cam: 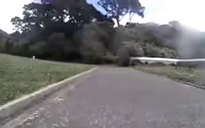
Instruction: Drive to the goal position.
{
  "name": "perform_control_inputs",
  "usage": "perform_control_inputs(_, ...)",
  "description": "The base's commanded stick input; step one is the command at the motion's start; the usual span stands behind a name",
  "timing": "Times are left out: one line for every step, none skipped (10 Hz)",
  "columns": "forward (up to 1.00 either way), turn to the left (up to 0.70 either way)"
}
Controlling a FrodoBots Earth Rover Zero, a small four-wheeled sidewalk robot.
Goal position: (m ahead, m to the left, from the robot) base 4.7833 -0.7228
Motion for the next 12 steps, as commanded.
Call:
perform_control_inputs(1.0,0.0)
perform_control_inputs(1.0,0.0)
perform_control_inputs(1.0,0.0)
perform_control_inputs(1.0,-0.01)
perform_control_inputs(1.0,-0.11)
perform_control_inputs(1.0,-0.33)
perform_control_inputs(1.0,-0.4)
perform_control_inputs(1.0,-0.4)
perform_control_inputs(1.0,-0.4)
perform_control_inputs(1.0,-0.35)
perform_control_inputs(1.0,-0.24)
perform_control_inputs(1.0,-0.01)
